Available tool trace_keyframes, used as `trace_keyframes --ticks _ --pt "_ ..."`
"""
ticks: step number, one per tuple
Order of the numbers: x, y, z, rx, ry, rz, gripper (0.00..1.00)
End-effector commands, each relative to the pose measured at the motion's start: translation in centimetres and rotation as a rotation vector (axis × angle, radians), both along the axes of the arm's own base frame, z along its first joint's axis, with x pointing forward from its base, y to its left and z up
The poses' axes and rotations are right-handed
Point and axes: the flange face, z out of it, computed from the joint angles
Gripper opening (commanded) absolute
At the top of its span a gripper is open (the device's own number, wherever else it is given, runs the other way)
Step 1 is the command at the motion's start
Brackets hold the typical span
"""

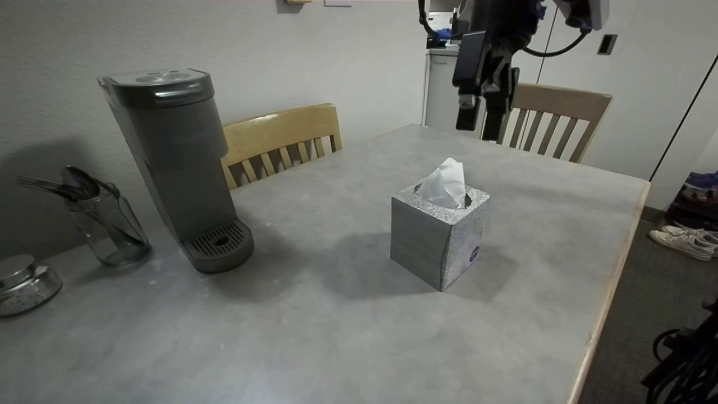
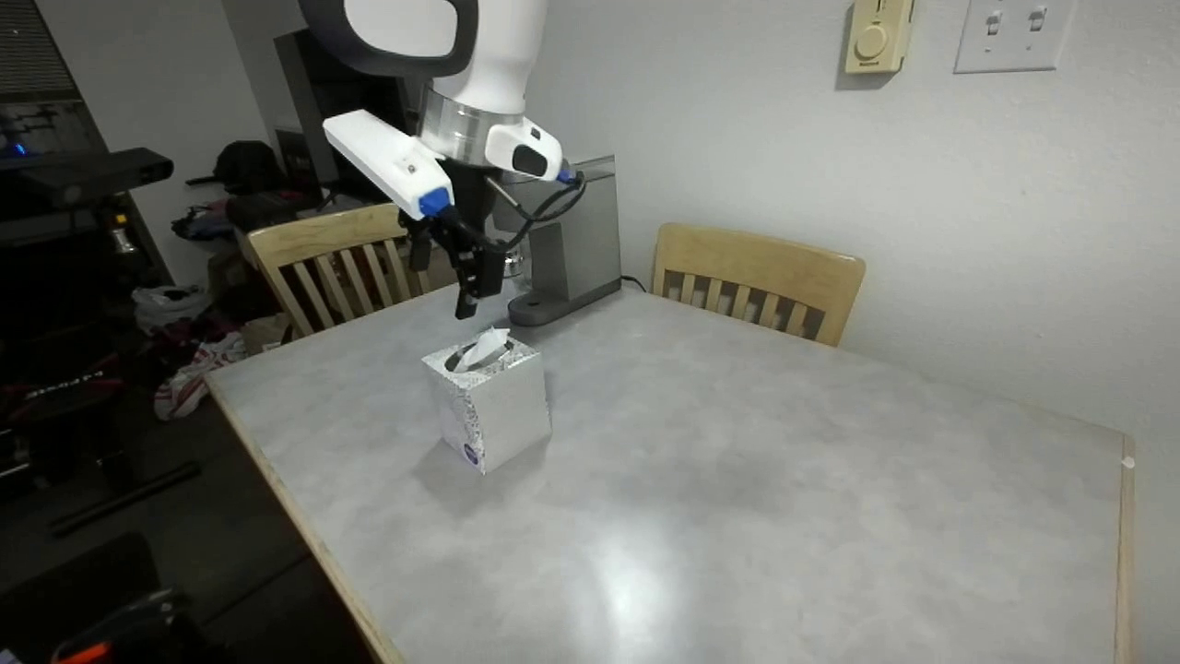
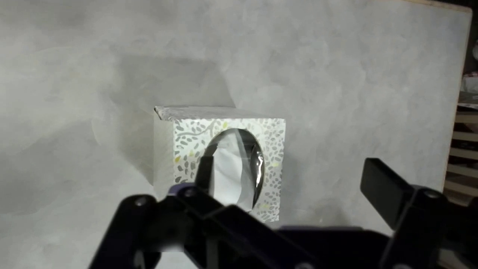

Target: Remove a piece of tissue paper from the box.

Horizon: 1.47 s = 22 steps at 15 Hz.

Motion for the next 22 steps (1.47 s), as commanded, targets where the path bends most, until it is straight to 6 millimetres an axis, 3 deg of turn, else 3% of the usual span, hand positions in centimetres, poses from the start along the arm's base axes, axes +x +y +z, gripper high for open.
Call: trace_keyframes --ticks 1,9,20,22 --pt "0.9 -0.7 -2.1 0.06 0.02 -0.003 1.0" --pt "2.0 -2.5 -4.1 0.015 0.078 -0.02 1.0" --pt "4.0 -2.7 -5.8 0.045 0.084 -0.021 1.0" --pt "4.4 -2.4 -6.1 0.049 0.087 -0.017 0.94"
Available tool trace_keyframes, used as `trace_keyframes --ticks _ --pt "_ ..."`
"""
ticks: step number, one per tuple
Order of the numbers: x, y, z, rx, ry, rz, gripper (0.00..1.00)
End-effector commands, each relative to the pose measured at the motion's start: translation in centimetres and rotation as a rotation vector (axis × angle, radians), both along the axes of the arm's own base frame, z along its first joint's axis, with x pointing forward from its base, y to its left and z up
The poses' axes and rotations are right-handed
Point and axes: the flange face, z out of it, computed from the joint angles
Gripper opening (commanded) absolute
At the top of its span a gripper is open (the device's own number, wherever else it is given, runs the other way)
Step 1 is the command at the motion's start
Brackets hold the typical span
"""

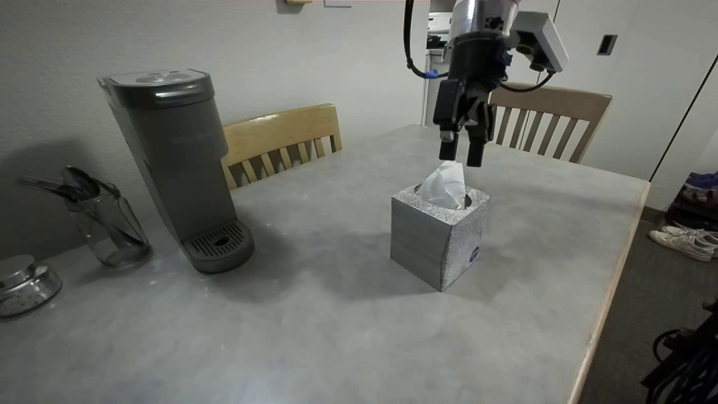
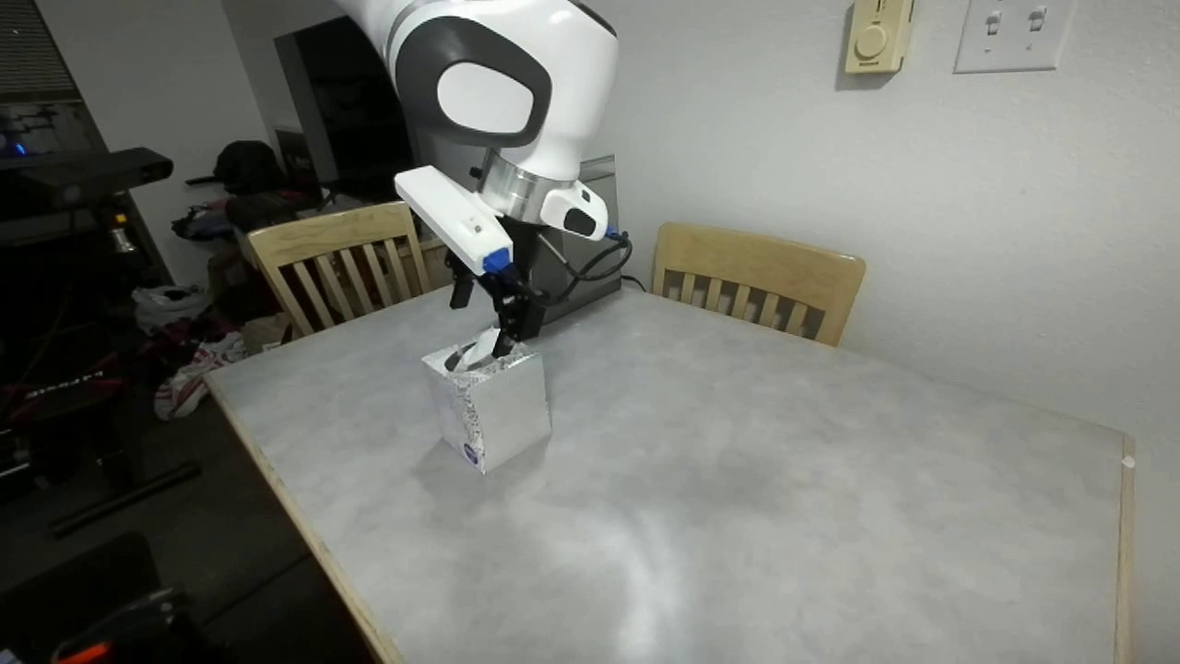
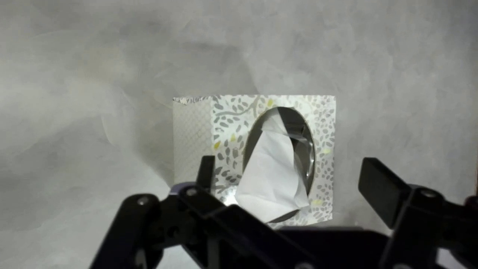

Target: Remove a piece of tissue paper from the box.

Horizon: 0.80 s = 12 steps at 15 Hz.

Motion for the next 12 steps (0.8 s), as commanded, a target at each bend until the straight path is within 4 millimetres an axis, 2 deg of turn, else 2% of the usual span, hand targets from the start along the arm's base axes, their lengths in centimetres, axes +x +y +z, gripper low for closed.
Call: trace_keyframes --ticks 1,3,4,12 --pt "1.0 0.0 -0.6 0.031 0.017 0.008 0.95" --pt "1.3 0.2 -0.9 0.035 0.02 0.015 0.86" --pt "1.4 0.4 -1.0 0.036 0.022 0.018 0.68" --pt "2.0 1.1 -1.3 0.045 0.032 0.037 0.13"
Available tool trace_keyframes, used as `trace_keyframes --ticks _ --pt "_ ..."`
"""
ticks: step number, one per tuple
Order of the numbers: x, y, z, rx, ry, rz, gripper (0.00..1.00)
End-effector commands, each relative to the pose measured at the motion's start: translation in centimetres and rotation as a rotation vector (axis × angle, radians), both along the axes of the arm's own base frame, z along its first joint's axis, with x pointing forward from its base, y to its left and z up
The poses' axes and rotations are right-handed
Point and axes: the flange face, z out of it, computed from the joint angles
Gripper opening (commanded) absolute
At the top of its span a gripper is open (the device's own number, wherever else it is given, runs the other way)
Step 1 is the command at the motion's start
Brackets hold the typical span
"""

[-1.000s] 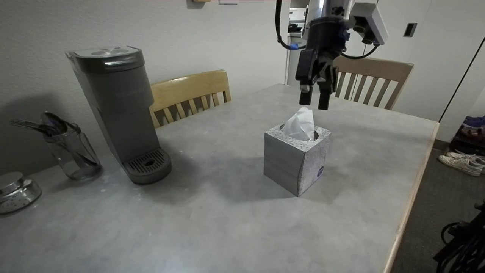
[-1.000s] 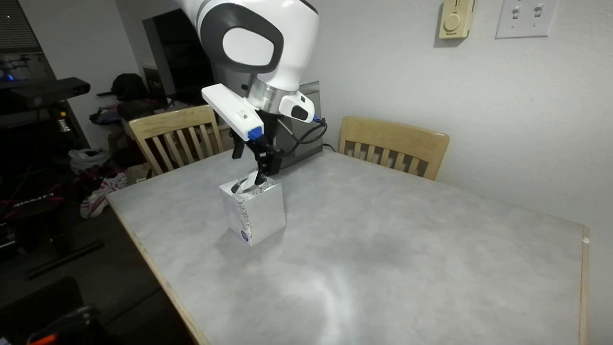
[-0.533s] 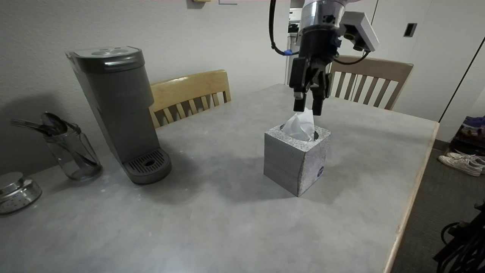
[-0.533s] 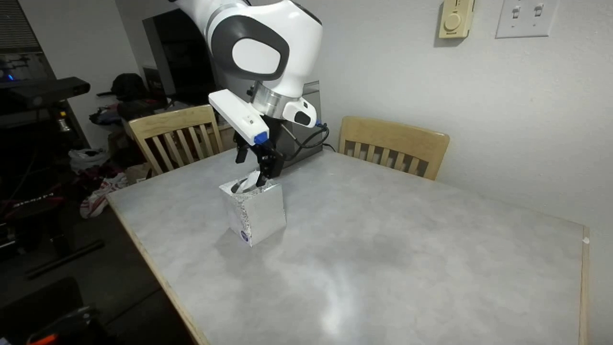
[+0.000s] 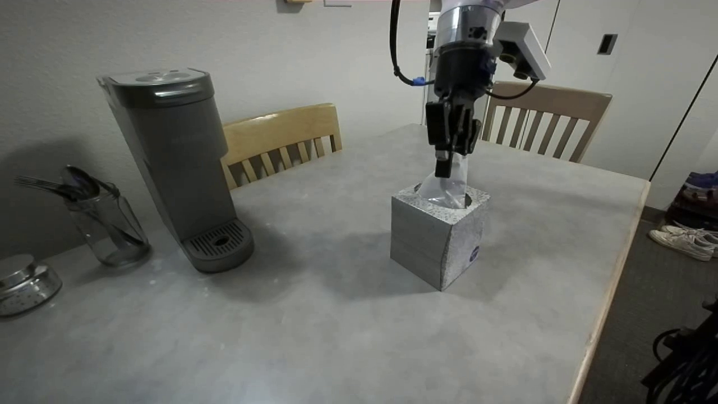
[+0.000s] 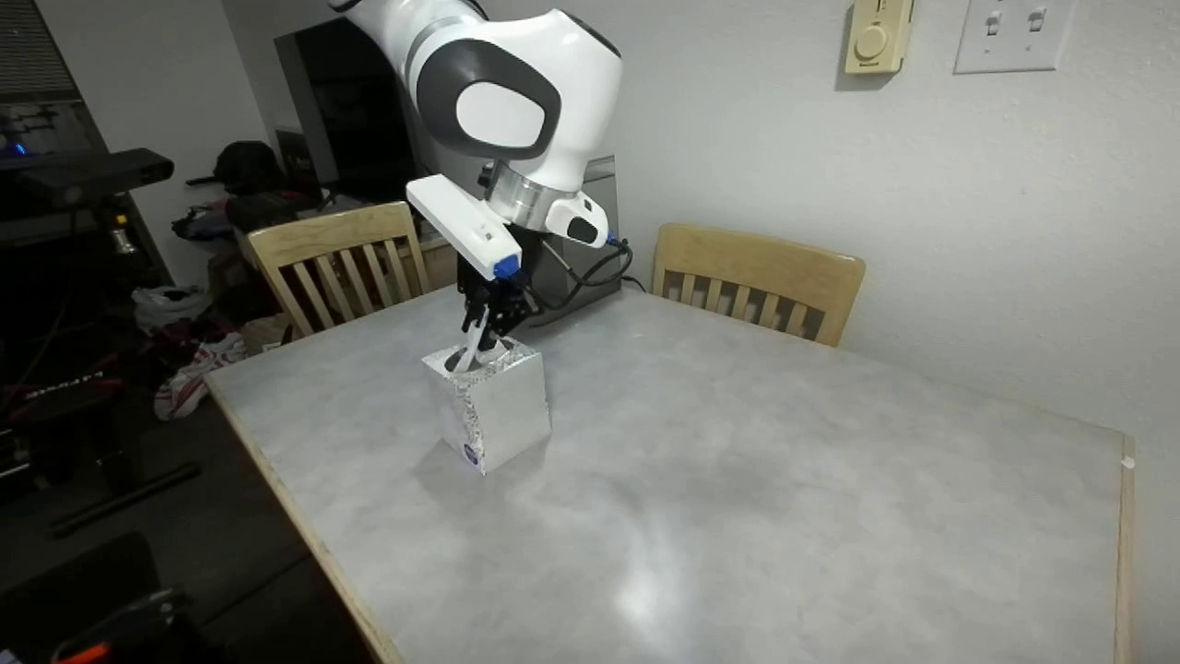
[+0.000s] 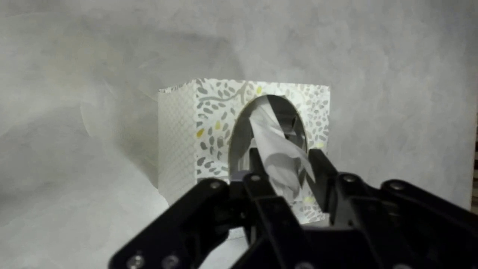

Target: Remove a piece of tissue paper from the box.

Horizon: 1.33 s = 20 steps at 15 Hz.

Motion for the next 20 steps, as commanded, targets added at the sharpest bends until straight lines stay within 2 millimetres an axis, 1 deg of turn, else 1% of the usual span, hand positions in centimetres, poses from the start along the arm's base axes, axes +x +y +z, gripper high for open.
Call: trace_keyframes --ticks 1,2,3,8,10,12,16,20 --pt "0.5 -0.2 -0.1 0.029 0.017 0.01 0.06" --pt "0.5 -0.2 0.0 0.03 0.017 0.012 0.02" --pt "0.5 0.0 0.2 0.03 0.02 0.013 0.0" --pt "0.3 0.9 1.8 0.027 0.014 0.019 0.0" --pt "0.2 1.2 2.9 0.03 0.015 0.024 0.0" --pt "-0.1 1.4 4.3 0.029 0.025 0.025 0.0" --pt "-0.5 1.4 8.2 0.012 -0.004 0.013 0.0" --pt "-1.0 0.4 12.1 -0.015 -0.053 0.01 0.0"
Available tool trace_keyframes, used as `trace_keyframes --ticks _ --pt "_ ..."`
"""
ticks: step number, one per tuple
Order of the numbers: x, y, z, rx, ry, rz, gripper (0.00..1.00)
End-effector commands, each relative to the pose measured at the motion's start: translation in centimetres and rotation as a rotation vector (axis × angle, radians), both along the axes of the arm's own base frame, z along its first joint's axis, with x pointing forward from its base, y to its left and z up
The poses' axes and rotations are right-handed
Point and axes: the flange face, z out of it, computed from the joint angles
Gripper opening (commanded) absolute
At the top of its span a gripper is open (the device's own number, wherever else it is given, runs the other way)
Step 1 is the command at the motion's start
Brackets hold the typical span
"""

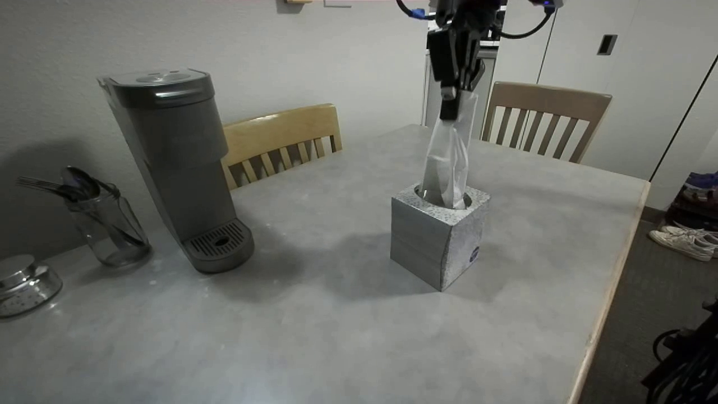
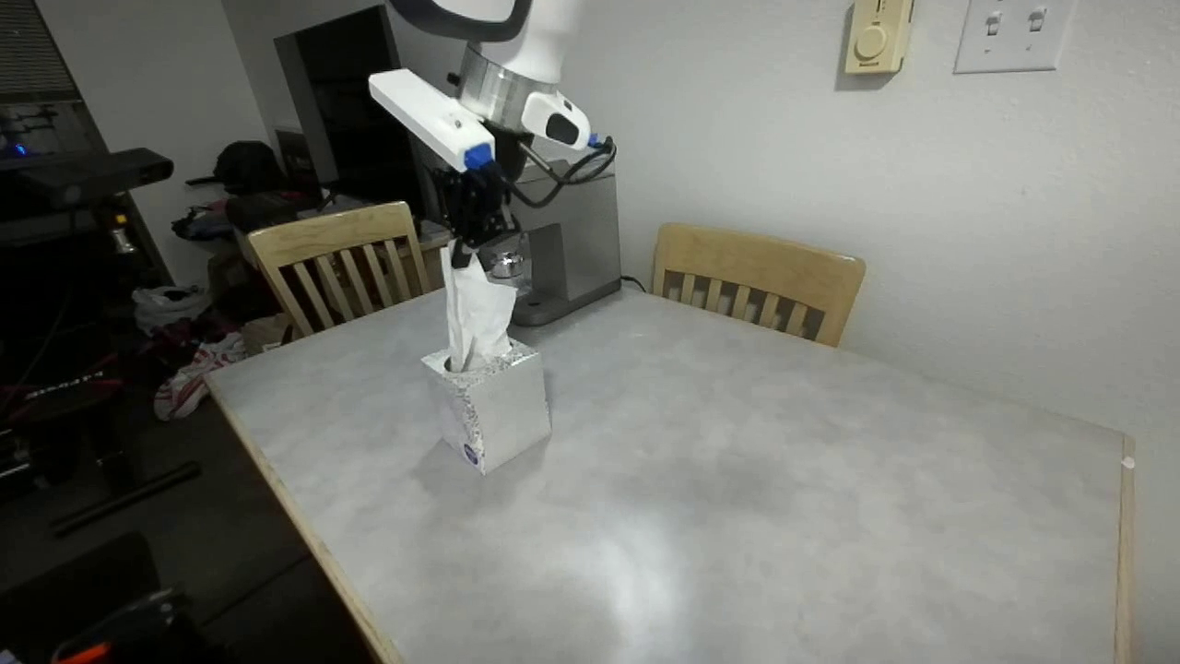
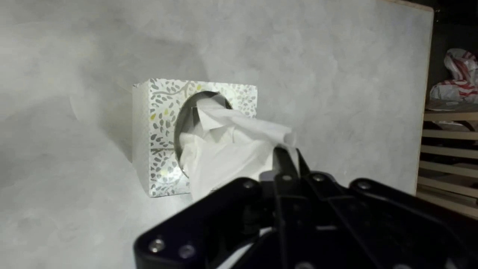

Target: Remove a piece of tissue paper from the box.

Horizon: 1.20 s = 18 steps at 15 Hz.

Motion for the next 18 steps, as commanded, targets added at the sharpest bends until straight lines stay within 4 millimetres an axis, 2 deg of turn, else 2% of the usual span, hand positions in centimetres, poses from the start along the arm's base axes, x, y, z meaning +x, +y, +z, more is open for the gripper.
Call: trace_keyframes --ticks 1,4,18 --pt "-0.9 -1.5 3.4 -0.026 -0.024 -0.005 0.0" --pt "-1.2 -2.7 5.4 -0.047 -0.053 -0.008 0.0" --pt "-0.7 -8.1 10.8 -0.142 -0.119 -0.018 0.0"
